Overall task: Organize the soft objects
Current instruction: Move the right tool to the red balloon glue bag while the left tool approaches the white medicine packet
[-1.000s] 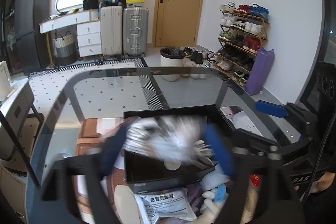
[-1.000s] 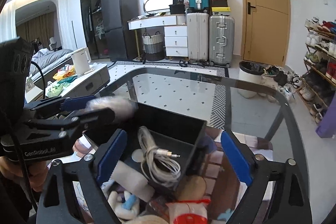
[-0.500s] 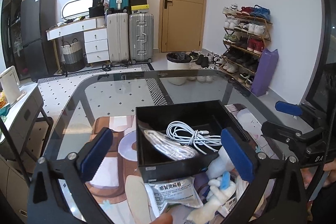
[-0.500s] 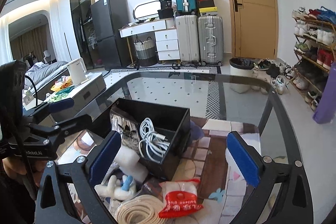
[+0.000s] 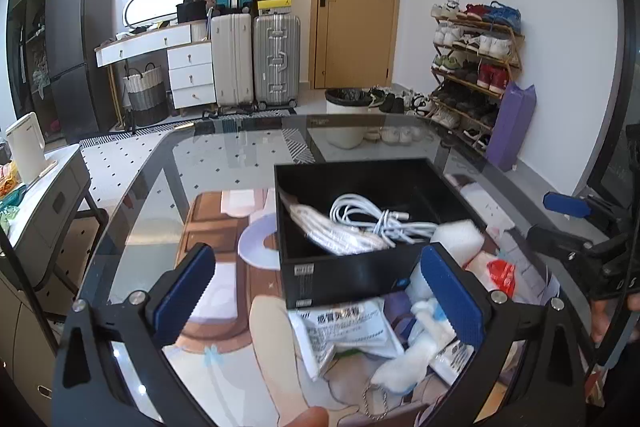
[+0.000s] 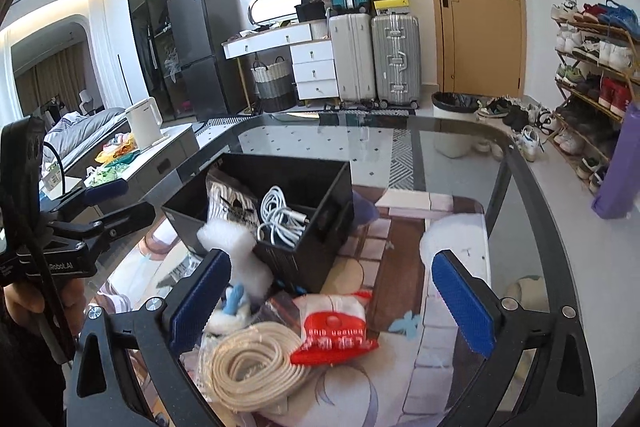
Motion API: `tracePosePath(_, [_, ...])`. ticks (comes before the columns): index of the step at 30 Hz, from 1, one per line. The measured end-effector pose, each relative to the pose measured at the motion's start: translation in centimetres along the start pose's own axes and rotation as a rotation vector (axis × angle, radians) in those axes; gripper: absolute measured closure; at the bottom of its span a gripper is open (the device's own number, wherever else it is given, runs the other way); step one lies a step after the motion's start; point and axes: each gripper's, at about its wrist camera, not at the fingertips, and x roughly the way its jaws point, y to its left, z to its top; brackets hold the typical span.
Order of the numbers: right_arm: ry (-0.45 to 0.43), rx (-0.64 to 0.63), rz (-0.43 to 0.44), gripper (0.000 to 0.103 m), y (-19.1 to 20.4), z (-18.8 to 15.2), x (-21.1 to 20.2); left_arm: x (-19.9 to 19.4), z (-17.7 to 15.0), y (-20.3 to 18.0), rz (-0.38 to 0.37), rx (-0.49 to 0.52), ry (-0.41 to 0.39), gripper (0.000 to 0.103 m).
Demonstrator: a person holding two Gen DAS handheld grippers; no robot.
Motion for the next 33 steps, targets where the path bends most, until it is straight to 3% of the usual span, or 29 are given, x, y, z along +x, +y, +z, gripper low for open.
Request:
tracePosePath(15, [0.069, -0.039, -0.006, 0.001, 0.4, -0.5, -0.4, 0.1, -2.1, 0.0, 0.018, 0.01, 0.052, 0.0])
tracePosePath(33, [0.158, -0.062, -0.007, 0.001, 0.0, -2.0, 1.9, 2.0, -3.7, -0.8, 0.026, 0.008, 0.118, 0.0])
